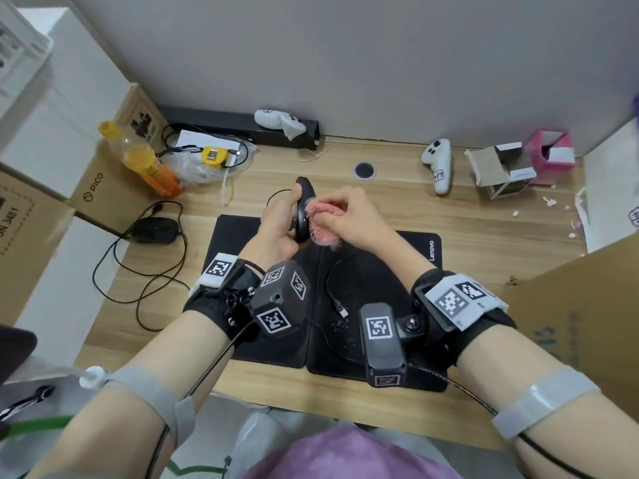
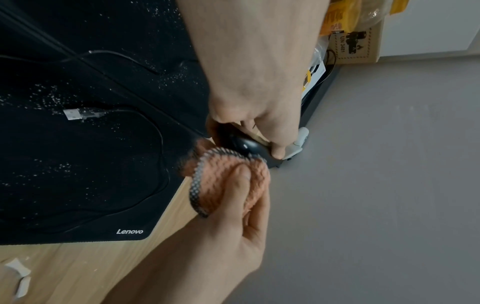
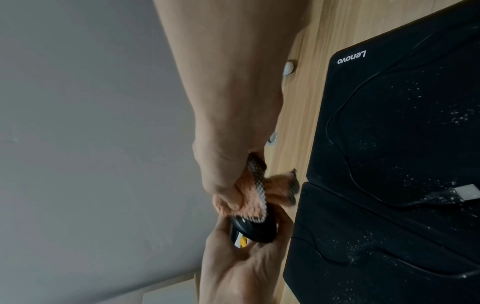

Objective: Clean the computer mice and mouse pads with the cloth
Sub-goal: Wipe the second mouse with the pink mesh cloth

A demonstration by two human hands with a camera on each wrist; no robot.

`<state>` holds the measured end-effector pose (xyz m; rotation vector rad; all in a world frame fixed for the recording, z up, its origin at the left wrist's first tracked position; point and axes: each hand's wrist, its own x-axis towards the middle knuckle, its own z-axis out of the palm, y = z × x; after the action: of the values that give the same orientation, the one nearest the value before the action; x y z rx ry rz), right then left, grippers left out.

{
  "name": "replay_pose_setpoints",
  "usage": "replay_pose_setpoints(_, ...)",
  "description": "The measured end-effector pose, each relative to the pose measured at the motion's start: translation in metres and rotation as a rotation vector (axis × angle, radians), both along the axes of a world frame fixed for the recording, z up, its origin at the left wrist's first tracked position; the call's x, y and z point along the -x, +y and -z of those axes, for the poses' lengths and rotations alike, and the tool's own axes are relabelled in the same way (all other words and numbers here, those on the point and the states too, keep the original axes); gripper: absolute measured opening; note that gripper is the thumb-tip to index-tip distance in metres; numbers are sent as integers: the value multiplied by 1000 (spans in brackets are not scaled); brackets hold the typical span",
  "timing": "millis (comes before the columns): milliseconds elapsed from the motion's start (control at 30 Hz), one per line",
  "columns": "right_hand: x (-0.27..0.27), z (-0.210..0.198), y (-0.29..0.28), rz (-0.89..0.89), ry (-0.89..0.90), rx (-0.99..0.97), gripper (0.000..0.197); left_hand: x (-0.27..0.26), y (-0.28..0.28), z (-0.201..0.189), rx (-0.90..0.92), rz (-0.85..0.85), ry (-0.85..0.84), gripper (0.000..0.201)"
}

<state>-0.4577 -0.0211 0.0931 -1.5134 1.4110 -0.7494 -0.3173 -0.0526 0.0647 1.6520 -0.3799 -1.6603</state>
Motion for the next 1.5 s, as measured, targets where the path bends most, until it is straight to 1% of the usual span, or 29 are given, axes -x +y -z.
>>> replay_pose_setpoints(67, -1, 1, -7, 78, 25, 22, 20, 2, 5, -1, -16, 80, 4, 50)
replay_pose_setpoints(167, -4, 3, -21, 128, 18, -9, 21, -1, 11, -1, -28, 121, 57, 63)
replay_pose_setpoints(200, -5, 3, -24, 134, 9, -23, 21, -4, 11, 0, -25, 130, 76, 64)
replay_pose_setpoints(300, -8, -1, -31, 146, -48, -67, 19, -15, 17, -4, -12, 170, 87, 55)
replay_pose_setpoints(367, -9, -3, -36, 178, -39, -100, 17, -22, 19, -4, 13, 218, 92, 54)
replay_pose_setpoints(433, -11, -4, -41, 194, -10, -131, 21, -26, 21, -5, 43, 268, 90, 53)
replay_pose_setpoints(533, -23, 1, -42, 254, 10, -123, 24, -31, 19, -7, 60, 266, 91, 51)
replay_pose_setpoints(600, -29, 3, -41, 297, -31, -102, 22, -31, 17, -8, 61, 230, 82, 52)
replay_pose_setpoints(700, -32, 4, -37, 248, -86, -78, 13, -30, 15, -5, 30, 157, 62, 52)
replay_pose_setpoints(800, -35, 8, -33, 155, -55, -24, 22, -26, 10, -4, -11, 69, 109, 45)
replay_pose_setpoints(833, -36, 8, -31, 138, -47, -1, 22, -24, 8, -5, -8, 65, 116, 41)
replay_pose_setpoints(900, -36, 9, -26, 118, -64, 25, 21, -21, 3, -9, 8, 58, 77, 29)
replay_pose_setpoints(933, -34, 8, -24, 105, -68, 27, 22, -21, 1, -11, 6, 52, 60, 30)
replay_pose_setpoints(1033, -30, 8, -17, 27, -12, 35, 25, -18, -4, -15, -63, 32, 60, 43)
replay_pose_setpoints(1100, -31, 9, -11, -55, 17, 18, 25, -16, -6, -16, -124, 4, 113, 48)
replay_pose_setpoints(1167, -32, 10, -5, -121, 24, -5, 26, -13, -6, -18, -167, 22, 182, 61)
replay_pose_setpoints(1200, -29, 11, -4, -138, 19, -11, 27, -11, -6, -18, -189, 25, 187, 63)
replay_pose_setpoints(1300, -17, 8, -10, -161, -3, -29, 26, -9, -11, -22, -228, -1, 137, 56)
replay_pose_setpoints(1367, -10, 6, -17, -167, 32, -28, 25, -7, -12, -26, -212, -20, 107, 52)
replay_pose_setpoints(1433, -8, 9, -22, -161, 49, -24, 25, -7, -12, -26, -188, -21, 125, 44)
replay_pose_setpoints(1500, -9, 12, -24, -127, 16, -33, 22, -10, -11, -27, -155, -20, 161, 36)
